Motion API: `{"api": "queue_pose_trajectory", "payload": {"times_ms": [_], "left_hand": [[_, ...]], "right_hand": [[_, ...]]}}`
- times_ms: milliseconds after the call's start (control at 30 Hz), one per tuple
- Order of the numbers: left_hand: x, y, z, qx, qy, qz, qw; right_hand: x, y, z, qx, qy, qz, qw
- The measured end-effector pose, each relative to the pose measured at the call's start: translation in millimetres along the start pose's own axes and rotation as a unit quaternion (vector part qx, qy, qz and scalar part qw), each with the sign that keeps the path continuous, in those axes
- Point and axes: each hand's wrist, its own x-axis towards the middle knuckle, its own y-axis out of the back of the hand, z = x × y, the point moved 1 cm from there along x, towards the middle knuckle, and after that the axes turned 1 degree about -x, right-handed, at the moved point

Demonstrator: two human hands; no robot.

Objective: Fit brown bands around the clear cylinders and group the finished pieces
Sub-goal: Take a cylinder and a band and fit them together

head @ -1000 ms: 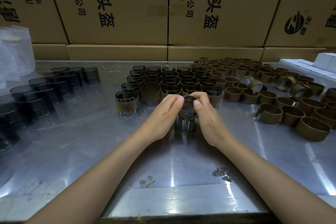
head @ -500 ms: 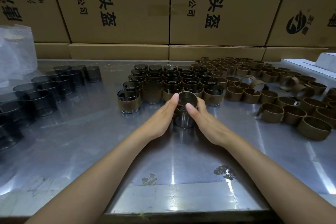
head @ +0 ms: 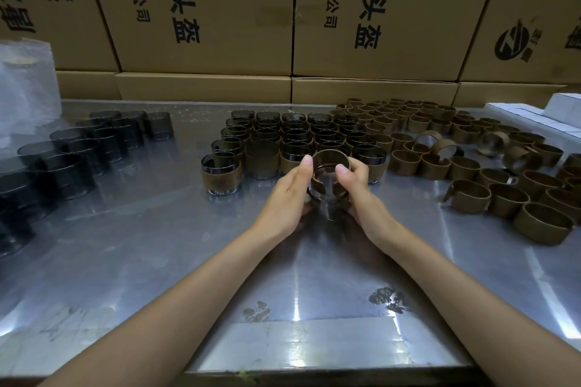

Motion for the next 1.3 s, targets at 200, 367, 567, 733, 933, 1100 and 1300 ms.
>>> {"api": "queue_pose_trajectory", "payload": {"times_ms": [200, 367, 567, 733, 933, 1100, 1300], "left_hand": [[9.0, 0.8, -6.2, -0.069, 0.085, -0.054, 0.992], [12.3, 1.5, -9.6, -0.06, 0.101, -0.086, 0.989], [8.3, 6.4, -12.3, -0.043, 0.087, -0.071, 0.993], [4.9, 5.0, -9.8, -0.062, 0.077, -0.08, 0.992], [2.8, 3.8, -5.9, -0.08, 0.056, -0.09, 0.991], [3.4, 4.2, -6.7, -0.09, 0.045, -0.091, 0.991], [4.1, 4.5, -6.7, -0.101, 0.047, -0.079, 0.991]], "right_hand": [[5.5, -0.6, -1.2, 0.016, -0.022, 0.01, 1.0], [6.7, 2.5, 0.9, 0.036, -0.037, 0.011, 0.999], [6.5, 6.5, 4.0, 0.036, -0.039, 0.026, 0.998], [8.1, 9.5, 6.1, 0.044, -0.019, 0.051, 0.998], [7.4, 10.5, 4.1, 0.07, -0.01, 0.062, 0.996], [6.5, 10.3, 3.3, 0.083, -0.009, 0.067, 0.994], [6.4, 12.0, 3.8, 0.103, -0.005, 0.07, 0.992]]}}
